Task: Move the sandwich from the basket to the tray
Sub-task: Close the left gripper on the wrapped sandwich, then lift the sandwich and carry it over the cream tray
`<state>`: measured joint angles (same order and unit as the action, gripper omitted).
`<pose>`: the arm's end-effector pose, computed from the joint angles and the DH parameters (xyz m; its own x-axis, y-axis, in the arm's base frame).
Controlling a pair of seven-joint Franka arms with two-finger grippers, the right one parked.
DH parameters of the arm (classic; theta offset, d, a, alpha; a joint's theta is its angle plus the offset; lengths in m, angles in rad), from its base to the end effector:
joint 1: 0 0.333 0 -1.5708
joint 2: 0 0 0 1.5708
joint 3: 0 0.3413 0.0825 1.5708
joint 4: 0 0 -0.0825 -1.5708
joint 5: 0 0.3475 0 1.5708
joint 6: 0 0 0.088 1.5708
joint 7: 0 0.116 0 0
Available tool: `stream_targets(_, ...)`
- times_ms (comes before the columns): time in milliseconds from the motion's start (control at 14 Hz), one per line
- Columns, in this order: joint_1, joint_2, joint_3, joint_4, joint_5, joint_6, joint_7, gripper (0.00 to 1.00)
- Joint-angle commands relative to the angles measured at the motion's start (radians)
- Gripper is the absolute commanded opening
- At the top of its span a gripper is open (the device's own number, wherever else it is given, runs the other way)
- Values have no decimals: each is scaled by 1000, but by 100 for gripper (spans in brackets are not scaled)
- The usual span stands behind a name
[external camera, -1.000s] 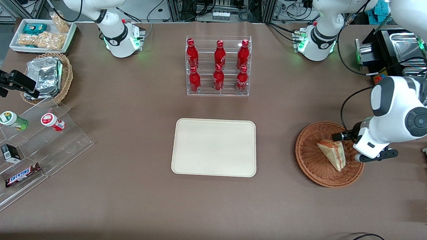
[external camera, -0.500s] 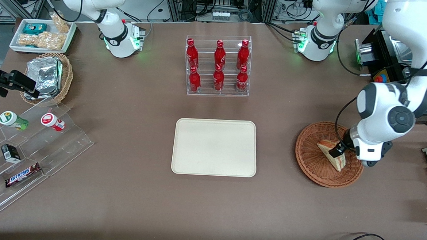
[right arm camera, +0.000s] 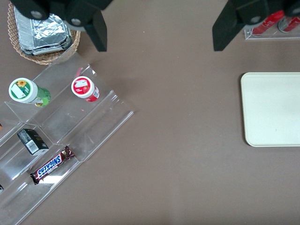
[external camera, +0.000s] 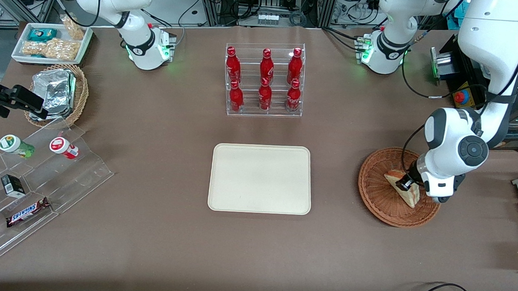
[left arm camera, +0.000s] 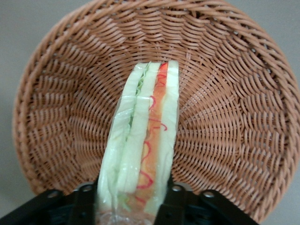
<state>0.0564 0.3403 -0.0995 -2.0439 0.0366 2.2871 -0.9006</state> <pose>0.5664 -0.0209 0.3083 0.6672 0.7421 -0.0652 0.7388 -0.6703 -0.0694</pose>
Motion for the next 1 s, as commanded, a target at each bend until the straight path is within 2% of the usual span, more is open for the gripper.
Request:
stream_targets(0, -7, -52, -5, 121, 14, -228, -27, 0)
stream_targets(214, -62, -52, -9, 278, 13, -492, -21, 1)
stream_targets(357, -151, -41, -9, 284, 8, -492, -24, 2)
stream_targets(571, -312, -2, -28, 286, -1, -388, -24, 2)
stream_targets(786, -487, 97, -29, 287, 9, -160, -20, 3)
stream_targets(929, -571, 159, -29, 351, -3, -101, -40, 3)
